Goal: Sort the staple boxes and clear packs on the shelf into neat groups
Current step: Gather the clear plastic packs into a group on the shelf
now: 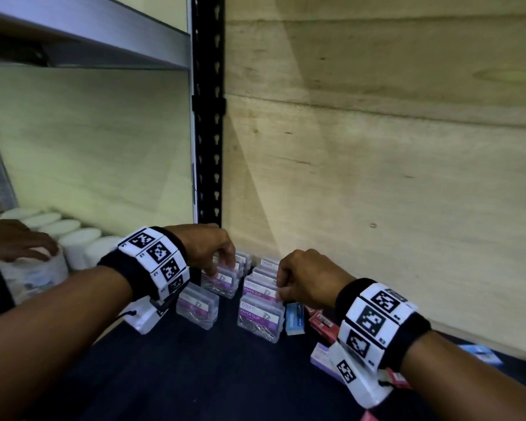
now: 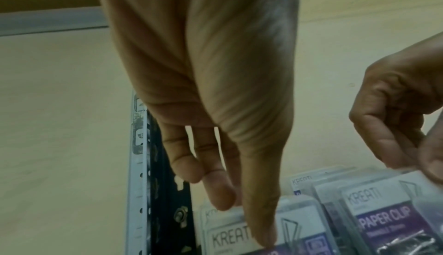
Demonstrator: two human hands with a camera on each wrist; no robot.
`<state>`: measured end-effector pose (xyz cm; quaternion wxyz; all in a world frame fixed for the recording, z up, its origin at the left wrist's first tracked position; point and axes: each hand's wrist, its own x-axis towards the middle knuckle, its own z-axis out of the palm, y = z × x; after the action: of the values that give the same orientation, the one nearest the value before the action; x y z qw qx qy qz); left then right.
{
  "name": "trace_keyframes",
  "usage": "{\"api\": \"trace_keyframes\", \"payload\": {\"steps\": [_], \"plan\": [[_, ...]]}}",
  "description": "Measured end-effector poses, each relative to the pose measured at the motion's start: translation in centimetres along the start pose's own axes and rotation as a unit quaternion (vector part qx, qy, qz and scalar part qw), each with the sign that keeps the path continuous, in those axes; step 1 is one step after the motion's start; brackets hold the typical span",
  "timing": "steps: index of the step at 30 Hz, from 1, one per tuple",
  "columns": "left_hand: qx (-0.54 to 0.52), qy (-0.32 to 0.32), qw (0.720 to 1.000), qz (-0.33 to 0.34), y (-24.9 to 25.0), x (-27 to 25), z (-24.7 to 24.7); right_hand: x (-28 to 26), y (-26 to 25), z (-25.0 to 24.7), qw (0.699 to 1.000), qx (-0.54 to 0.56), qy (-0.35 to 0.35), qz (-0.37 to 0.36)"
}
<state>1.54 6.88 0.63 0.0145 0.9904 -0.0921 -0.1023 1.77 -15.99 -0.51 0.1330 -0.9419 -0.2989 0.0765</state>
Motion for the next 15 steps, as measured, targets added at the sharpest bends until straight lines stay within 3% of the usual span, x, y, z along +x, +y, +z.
{"api": "trace_keyframes", "payload": {"steps": [8, 11, 15], "plan": [[-0.003, 0.021, 1.0, 0.015, -0.7, -2.0, -1.0, -0.8, -0.3, -0.4, 0.999, -0.03, 0.009, -0.009], [-0.05, -0.033, 0.998, 0.007, -0.8, -3.8, -2.0, -1.4, -0.5, -0.6, 0.999, -0.024, 0.021, -0.023], [-0.052, -0.118, 0.991, -0.025, -0.5, -5.2, -2.0, -2.1, -0.9, -1.0, 0.997, -0.016, -0.066, -0.035]]}}
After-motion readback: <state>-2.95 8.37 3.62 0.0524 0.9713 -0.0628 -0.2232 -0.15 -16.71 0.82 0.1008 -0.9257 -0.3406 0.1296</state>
